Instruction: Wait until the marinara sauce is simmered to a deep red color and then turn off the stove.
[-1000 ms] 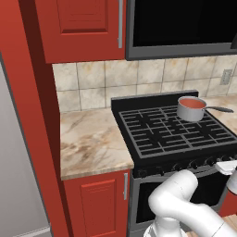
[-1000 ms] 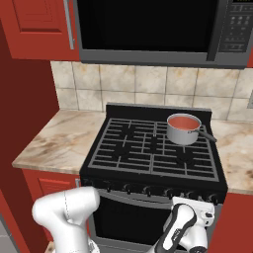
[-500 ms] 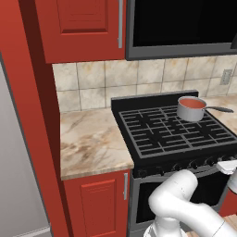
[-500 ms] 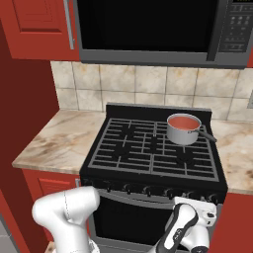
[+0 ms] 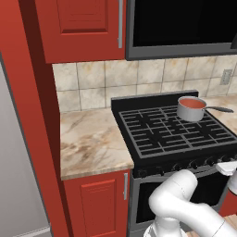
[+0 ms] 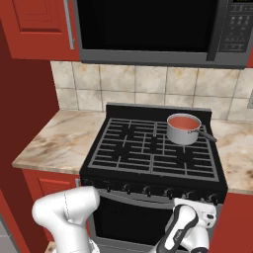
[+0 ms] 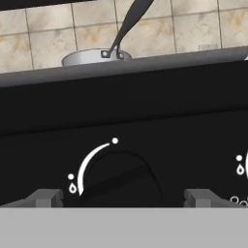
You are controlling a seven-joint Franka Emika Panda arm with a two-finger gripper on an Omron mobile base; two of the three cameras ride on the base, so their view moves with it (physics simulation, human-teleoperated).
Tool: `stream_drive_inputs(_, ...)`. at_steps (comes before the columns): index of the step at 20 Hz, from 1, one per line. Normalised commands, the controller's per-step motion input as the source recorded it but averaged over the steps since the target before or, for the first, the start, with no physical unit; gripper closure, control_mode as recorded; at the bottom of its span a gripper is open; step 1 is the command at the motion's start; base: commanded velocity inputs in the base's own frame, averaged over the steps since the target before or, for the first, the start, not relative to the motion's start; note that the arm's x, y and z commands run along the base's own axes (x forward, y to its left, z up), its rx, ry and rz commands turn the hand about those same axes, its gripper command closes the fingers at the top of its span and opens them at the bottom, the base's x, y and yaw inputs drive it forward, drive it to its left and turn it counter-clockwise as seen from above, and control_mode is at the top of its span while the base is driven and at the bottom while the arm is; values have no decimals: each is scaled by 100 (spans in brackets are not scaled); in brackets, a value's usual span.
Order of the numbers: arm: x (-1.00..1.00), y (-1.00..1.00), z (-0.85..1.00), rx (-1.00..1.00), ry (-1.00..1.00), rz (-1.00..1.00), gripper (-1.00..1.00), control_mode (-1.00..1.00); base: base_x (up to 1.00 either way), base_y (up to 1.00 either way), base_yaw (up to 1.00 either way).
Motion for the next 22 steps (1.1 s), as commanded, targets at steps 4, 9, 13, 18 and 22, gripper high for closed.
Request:
stream_drive_inputs(4,0,0,-12,0,-6,0,-100,-100,0,0,0)
stream_drive_inputs(9,0,0,-1,0,-5,0,-100,-100,0,0,0)
stream_drive_inputs(13,0,0,0,0,-4,0,-100,-100,0,0,0)
stream_drive_inputs(18,0,0,0,0,0,0,-100,-100,0,0,0)
stream_drive_inputs(22,5,0,0,0,0,0,100,-100,0,0,0)
